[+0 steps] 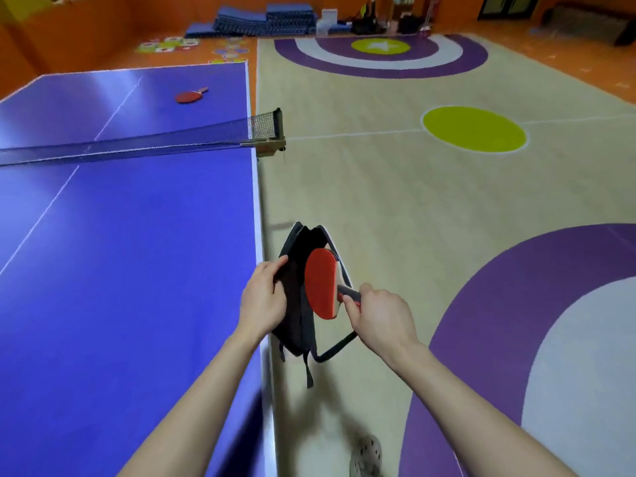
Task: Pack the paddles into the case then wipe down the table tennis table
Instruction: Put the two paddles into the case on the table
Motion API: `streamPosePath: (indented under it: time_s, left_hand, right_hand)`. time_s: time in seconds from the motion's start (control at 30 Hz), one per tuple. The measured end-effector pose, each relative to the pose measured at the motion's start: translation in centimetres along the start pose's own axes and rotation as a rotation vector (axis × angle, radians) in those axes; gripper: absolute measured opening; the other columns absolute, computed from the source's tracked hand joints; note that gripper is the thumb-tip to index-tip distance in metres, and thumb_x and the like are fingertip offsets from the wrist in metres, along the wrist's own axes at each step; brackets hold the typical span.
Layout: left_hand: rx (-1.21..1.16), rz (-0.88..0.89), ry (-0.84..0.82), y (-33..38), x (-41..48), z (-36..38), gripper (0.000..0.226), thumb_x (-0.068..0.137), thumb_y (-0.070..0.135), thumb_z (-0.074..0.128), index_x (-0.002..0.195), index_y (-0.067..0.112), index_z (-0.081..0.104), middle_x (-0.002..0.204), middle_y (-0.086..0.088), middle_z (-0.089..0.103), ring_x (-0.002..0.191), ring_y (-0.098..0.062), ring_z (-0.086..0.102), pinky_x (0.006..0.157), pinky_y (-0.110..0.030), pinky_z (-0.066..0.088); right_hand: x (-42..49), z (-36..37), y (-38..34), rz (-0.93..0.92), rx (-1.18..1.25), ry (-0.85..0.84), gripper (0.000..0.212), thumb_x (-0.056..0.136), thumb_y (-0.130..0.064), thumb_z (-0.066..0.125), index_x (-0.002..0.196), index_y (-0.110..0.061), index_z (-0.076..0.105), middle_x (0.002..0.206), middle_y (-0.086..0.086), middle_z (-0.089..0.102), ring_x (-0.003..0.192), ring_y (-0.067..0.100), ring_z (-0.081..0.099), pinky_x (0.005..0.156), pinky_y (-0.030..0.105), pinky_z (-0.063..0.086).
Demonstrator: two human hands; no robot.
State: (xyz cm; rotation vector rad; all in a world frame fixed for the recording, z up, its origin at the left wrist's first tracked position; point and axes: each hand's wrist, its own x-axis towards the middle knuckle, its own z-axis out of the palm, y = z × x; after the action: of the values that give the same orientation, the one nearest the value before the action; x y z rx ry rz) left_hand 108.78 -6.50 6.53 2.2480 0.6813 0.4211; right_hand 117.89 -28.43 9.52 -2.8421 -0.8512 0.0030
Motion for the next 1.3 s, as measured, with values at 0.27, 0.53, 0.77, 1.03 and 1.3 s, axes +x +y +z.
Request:
streamPosePath:
  time_s: [0.27,0.53,0.77,1.03,1.3]
  left_hand:
    - [-0.025,-0.107,-0.058,5.4,10.5,9.1,0.06,0.103,0.004,0.042,0.159,0.024,0.048,0.145,0.008,0.05,0.125,-0.016,0.059,0.11,-0.037,0.049]
    - [-0.1,-0.31,0.027,10.6,23.5,11.4,0.058,0.102,0.001,0.043,0.156,0.021,0.053,0.149,0.001,0.055,0.142,-0.018,0.051,0.118,-0.031,0.038]
    - [-0.02,-0.202,0.033,15.9,38.7,16.9,0.043,0.11,0.028,0.056,0.153,0.031,0.056,0.14,0.009,0.053,0.118,-0.008,0.059,0.101,-0.022,0.049]
    - [0.665,0.039,-0.001,17.3,55.8,16.5,0.061,0.083,0.017,0.075,0.138,0.036,0.058,0.152,-0.004,0.042,0.151,-0.028,0.037,0.109,-0.048,0.05]
    - [0.732,0.219,0.072,10.4,78.8,15.8,0.059,0.084,0.05,0.087,0.13,0.025,0.06,0.164,-0.004,0.046,0.163,-0.022,0.024,0.131,-0.052,0.022]
  right_hand:
    - [16.5,4.0,7.1,-0.024,0.018,0.141,0.035,0.108,-0.041,0.061,0.093,-0.01,0.064,0.077,0.012,0.067,0.068,0.038,0.066,0.054,0.039,0.041]
    - [33.4,3.5,14.1,0.254,0.605,-0.508,0.052,0.088,-0.054,0.074,0.109,-0.019,0.043,0.097,0.008,0.075,0.078,0.036,0.078,0.074,0.048,0.066]
    - [51.9,2.5,20.2,0.161,1.061,-0.807,0.021,0.097,0.005,0.069,0.109,-0.007,0.055,0.083,0.023,0.067,0.067,0.035,0.055,0.064,0.046,0.051]
    - [73.4,-1.8,20.7,-0.207,0.835,-0.724,0.015,0.094,-0.019,0.083,0.105,-0.024,0.075,0.075,0.006,0.073,0.063,0.039,0.075,0.07,0.054,0.066]
    - [96.6,1.0,17.9,-0.649,0.391,-0.491,0.022,0.093,-0.044,0.077,0.115,-0.043,0.077,0.101,-0.013,0.081,0.093,0.015,0.074,0.088,0.036,0.058]
